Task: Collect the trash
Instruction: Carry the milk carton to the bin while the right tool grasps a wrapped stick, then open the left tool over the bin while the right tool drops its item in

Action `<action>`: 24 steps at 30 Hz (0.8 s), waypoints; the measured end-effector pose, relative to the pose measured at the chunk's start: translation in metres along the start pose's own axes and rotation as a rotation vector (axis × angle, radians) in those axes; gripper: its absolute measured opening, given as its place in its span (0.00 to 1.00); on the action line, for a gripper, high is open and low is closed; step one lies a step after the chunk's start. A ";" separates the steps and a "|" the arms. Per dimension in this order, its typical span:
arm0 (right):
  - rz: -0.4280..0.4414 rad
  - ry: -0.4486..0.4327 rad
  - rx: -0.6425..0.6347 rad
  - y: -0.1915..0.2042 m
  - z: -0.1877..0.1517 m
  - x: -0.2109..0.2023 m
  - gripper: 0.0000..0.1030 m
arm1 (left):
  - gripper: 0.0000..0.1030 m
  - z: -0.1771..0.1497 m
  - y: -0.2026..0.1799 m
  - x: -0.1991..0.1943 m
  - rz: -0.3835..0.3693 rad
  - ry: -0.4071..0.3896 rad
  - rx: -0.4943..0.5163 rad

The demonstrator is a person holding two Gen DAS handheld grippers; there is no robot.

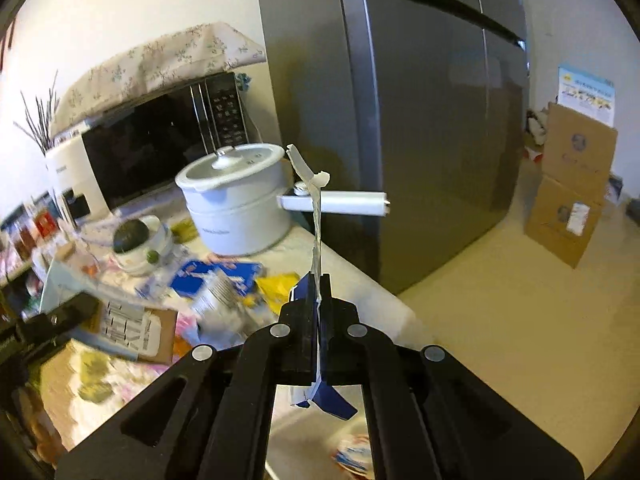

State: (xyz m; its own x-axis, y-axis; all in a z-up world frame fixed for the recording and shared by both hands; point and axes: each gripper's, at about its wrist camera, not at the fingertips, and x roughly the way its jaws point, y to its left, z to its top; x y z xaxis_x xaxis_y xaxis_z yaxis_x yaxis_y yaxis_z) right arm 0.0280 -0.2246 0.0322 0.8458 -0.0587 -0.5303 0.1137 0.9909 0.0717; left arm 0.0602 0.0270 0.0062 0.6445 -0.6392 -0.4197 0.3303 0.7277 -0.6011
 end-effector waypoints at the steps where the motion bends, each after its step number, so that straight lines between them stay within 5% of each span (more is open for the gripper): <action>1: -0.005 0.005 -0.005 -0.002 -0.005 -0.003 0.00 | 0.28 -0.002 -0.002 0.003 -0.004 0.009 0.001; 12: -0.061 0.173 0.056 -0.038 -0.077 -0.014 0.00 | 0.28 -0.056 -0.015 0.051 -0.019 0.199 0.008; 21: -0.100 0.170 0.046 -0.040 -0.084 -0.017 0.00 | 0.30 -0.113 -0.023 0.099 -0.021 0.404 0.026; 24: -0.104 0.170 0.050 -0.042 -0.084 -0.018 0.00 | 0.44 -0.125 -0.029 0.103 -0.023 0.425 0.042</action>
State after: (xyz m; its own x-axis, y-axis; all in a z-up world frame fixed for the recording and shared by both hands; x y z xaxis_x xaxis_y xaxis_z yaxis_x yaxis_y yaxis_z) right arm -0.0353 -0.2551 -0.0321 0.7286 -0.1351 -0.6715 0.2251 0.9731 0.0484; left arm 0.0310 -0.0904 -0.1045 0.2976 -0.6946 -0.6550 0.3752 0.7159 -0.5888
